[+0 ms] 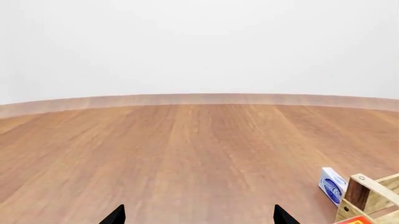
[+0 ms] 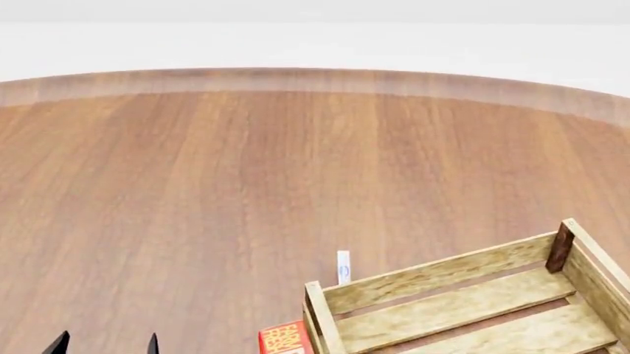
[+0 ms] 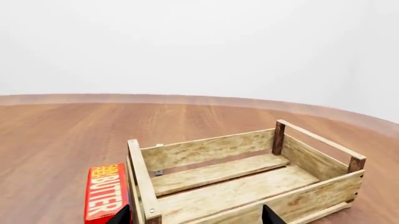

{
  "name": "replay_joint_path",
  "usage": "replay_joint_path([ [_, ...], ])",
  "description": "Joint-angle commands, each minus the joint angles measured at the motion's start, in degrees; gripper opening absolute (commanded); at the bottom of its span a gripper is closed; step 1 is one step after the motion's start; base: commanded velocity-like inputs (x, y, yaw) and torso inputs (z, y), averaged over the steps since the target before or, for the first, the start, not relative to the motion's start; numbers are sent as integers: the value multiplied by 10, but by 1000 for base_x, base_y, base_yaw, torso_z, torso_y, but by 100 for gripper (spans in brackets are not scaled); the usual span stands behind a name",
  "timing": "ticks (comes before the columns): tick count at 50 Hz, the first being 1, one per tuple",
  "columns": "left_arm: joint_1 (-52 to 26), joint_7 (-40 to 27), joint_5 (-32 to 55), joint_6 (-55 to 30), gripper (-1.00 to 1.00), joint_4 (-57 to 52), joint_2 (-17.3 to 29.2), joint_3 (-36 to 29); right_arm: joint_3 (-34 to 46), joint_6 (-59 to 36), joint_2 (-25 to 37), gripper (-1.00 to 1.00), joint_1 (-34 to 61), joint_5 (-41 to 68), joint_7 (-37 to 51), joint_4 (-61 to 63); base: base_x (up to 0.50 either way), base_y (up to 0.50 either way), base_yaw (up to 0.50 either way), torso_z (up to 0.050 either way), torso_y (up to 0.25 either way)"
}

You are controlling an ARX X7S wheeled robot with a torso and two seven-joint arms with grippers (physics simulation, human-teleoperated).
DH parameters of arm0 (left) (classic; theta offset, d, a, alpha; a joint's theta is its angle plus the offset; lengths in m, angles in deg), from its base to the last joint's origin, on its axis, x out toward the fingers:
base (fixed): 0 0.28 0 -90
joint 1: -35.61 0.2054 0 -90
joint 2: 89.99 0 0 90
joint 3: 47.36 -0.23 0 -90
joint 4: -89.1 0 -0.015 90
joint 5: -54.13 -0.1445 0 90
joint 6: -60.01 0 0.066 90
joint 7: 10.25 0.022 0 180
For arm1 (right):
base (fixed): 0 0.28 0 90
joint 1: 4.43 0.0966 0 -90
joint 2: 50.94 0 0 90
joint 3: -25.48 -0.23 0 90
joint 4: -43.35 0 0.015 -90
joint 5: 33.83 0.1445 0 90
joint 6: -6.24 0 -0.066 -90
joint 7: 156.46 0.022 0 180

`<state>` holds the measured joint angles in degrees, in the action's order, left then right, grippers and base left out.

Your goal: Pick up the tomato sauce, and put it in the wooden tray.

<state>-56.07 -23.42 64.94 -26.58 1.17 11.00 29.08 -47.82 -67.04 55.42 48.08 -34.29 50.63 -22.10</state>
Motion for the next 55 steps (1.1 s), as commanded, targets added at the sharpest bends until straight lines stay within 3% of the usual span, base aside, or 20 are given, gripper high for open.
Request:
replay_joint_path([
  [1, -1, -3, 2, 3, 100, 4, 2, -3, 0, 38, -2, 100, -23, -16, 24, -18, 0, 0, 0, 0, 0],
  [25, -2, -11, 8, -1, 100, -1, 7, -8, 11, 88, -10, 100, -24, -18, 59, -73, 0, 0, 0, 0, 0],
  [55, -3, -19, 11, 3, 100, -1, 12, -15, 42, 75, -10, 100, 12, 11, 50, -158, 0, 0, 0, 0, 0],
])
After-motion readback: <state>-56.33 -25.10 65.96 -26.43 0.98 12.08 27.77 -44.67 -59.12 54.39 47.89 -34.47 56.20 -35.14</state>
